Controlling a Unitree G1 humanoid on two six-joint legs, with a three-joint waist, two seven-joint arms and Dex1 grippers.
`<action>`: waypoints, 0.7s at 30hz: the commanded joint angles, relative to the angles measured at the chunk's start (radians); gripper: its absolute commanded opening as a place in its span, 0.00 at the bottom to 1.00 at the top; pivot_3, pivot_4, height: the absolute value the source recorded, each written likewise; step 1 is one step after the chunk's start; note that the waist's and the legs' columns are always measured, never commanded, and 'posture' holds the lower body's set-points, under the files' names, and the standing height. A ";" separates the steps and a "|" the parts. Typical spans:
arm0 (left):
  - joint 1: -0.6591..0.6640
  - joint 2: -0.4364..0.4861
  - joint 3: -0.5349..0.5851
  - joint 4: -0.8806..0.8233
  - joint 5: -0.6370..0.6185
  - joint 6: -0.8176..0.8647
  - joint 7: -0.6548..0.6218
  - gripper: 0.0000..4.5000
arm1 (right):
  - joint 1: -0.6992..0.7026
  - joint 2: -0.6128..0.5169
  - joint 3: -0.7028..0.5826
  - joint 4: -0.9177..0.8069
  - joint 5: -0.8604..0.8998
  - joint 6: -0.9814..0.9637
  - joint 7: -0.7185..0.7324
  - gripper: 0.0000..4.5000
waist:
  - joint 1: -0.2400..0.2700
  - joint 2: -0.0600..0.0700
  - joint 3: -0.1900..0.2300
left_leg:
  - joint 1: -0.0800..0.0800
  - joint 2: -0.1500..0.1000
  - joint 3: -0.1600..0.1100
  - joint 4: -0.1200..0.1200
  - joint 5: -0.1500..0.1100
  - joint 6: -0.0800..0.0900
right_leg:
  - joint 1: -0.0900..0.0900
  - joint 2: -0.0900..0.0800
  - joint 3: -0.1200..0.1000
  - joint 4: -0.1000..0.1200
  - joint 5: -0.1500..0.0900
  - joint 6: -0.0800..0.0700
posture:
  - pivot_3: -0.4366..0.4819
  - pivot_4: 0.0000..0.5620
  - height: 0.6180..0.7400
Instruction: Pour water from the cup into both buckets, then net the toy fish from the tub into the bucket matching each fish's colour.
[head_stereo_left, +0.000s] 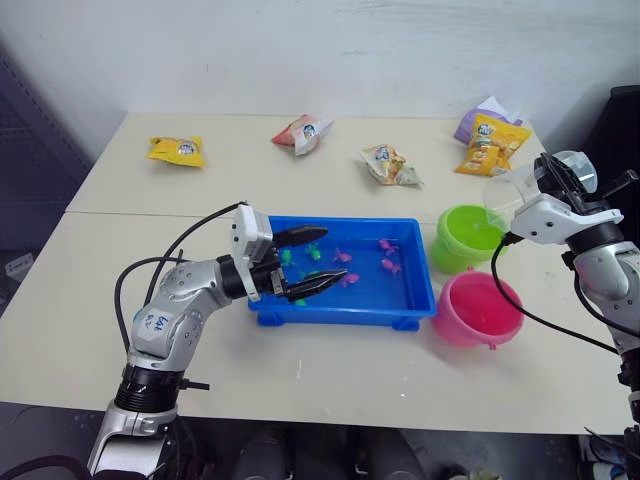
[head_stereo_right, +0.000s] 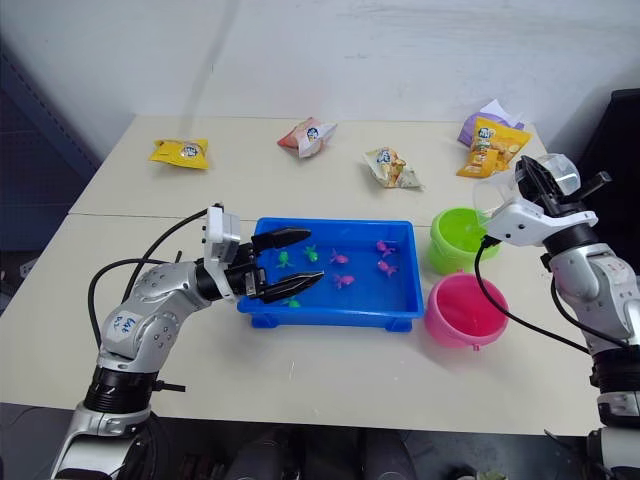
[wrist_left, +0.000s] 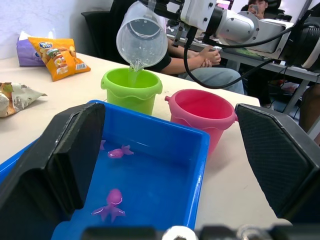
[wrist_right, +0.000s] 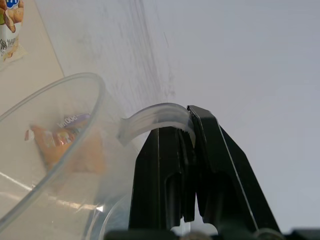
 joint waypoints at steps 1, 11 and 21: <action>0.001 -0.004 -0.002 -0.035 0.000 -0.023 -0.003 1.00 | -0.021 -0.035 -0.007 -0.005 -0.017 -0.021 -0.037 0.00 | 0.000 0.000 0.000 | 0.000 0.000 0.000 0.000 0.000 0.000 | 0.000 0.000 0.000 0.000 0.000 0.000 | 0.48 0.27 0.98; 0.003 -0.004 0.001 -0.035 0.002 -0.035 -0.002 1.00 | 0.016 0.050 -0.105 -0.047 0.234 0.059 0.071 0.00 | 0.000 0.000 0.000 | 0.000 0.000 0.000 0.000 0.000 0.000 | 0.000 0.000 0.000 0.000 0.000 0.000 | 0.48 0.27 0.98; 0.026 0.013 0.024 -0.057 -0.014 -0.036 -0.001 1.00 | 0.141 0.310 -0.499 -0.308 0.978 0.652 0.196 0.00 | 0.002 0.000 0.000 | 0.000 0.000 -0.002 0.000 0.000 0.001 | 0.001 -0.001 -0.001 0.000 0.000 0.000 | 0.48 0.27 0.98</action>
